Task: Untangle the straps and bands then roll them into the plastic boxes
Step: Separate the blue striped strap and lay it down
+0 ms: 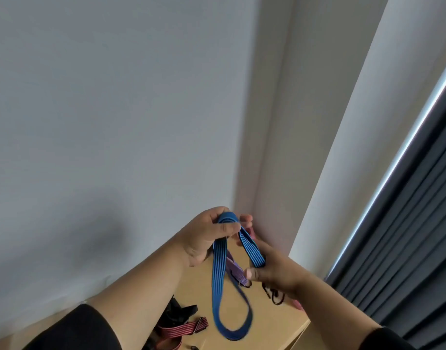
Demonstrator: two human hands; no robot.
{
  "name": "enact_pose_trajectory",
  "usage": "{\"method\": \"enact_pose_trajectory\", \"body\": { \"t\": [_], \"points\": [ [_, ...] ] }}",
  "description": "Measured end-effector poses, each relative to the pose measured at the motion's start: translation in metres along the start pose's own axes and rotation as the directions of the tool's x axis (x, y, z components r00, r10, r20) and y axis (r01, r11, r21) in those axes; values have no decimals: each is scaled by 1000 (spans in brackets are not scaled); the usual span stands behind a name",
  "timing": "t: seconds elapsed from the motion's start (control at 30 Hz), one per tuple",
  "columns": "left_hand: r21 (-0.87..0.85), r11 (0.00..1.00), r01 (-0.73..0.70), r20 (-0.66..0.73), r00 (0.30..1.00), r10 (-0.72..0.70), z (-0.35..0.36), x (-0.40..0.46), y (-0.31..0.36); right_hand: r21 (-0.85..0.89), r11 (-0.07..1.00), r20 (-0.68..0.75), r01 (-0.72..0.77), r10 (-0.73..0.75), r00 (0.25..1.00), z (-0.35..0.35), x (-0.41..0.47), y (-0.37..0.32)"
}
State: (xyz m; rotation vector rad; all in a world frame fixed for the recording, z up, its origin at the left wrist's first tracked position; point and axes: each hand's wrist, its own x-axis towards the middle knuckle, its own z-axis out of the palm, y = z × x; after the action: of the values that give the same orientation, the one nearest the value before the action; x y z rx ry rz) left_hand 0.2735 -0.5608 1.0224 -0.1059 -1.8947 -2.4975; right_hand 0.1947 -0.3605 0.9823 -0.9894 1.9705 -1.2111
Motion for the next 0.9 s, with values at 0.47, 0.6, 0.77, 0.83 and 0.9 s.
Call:
{"method": "enact_pose_trajectory", "body": {
  "t": [0.47,0.6,0.77,0.83,0.9],
  "points": [
    [4,984,-176,-578,803,146,34,31,-20,664,744,-12,-74,109,994,95,6,2],
    [225,974,-31,-540,828,151,10,39,-23,648,748,-57,-147,239,969,92,2,14],
    [611,721,325,-509,860,43,-33,63,-41,355,903,-310,-240,356,882,69,-1,48],
    [650,669,361,-485,875,0,-46,73,-48,242,922,-345,-302,372,862,63,3,63],
    [598,700,391,-500,864,-55,-54,85,-58,82,938,-400,-337,341,851,58,11,75]
  ]
}}
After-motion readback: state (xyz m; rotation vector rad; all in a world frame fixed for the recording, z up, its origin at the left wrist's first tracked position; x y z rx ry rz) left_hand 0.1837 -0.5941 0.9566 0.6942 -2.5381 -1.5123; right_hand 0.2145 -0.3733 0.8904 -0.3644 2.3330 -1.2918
